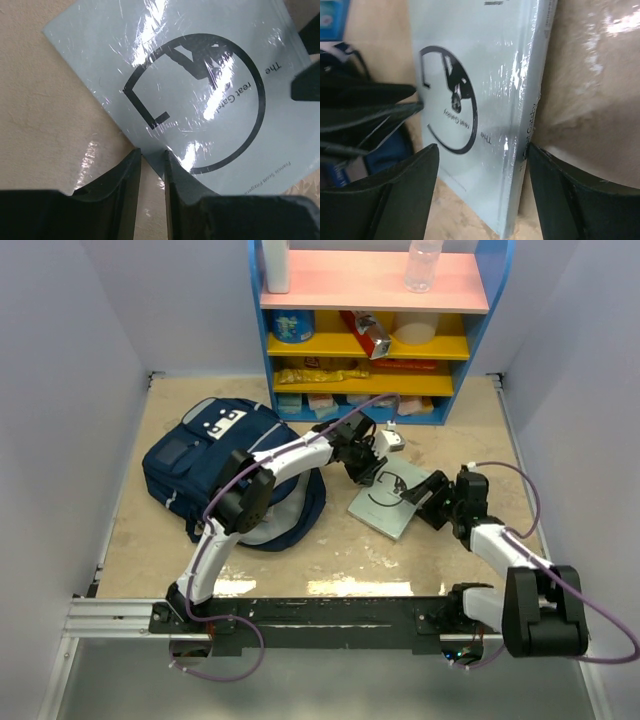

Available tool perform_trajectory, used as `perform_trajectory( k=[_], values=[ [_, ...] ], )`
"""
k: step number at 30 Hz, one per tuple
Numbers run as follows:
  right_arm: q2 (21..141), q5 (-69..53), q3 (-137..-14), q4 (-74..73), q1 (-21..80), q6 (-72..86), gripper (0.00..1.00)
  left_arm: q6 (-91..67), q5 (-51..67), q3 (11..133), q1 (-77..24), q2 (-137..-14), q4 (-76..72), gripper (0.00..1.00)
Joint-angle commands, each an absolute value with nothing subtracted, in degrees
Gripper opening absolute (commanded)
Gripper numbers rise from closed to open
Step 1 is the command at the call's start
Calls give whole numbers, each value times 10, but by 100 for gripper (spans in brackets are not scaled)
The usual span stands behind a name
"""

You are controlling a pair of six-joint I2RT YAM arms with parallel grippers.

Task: Pack the student bag
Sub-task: Pick up the book from the center of the board.

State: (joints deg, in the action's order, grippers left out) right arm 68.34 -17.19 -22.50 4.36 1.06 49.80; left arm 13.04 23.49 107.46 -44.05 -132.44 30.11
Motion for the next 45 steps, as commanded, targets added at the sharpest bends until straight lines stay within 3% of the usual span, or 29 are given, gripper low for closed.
perform_trajectory(
  k=[1,7,20,24,29,32,34,36,41,45],
  values=[
    [597,-301,-228,198,18,563,73,135,249,1057,-450,-1352,284,29],
    [572,-301,-211,248,18,588,72,135,246,1032,-450,-1334,271,28],
    [704,-266,-216,278,40,570,61,134,263,995,-448,-1305,252,27],
    [735,-230,-240,262,76,554,49,136,271,992,-449,-1299,254,27],
    [783,-200,-264,275,107,548,42,136,286,991,-448,-1282,258,27],
    [786,-192,-261,279,108,551,27,136,297,987,-449,-1268,262,27],
    [769,-185,-262,270,108,548,8,137,303,991,-449,-1256,271,27],
    [753,-173,-265,244,109,540,0,144,308,1017,-448,-1237,305,30],
    [724,-175,-278,200,109,521,0,178,285,1056,-446,-1145,389,42],
    [735,-185,-287,192,107,514,0,196,217,1019,-443,-1017,430,45]
  ],
)
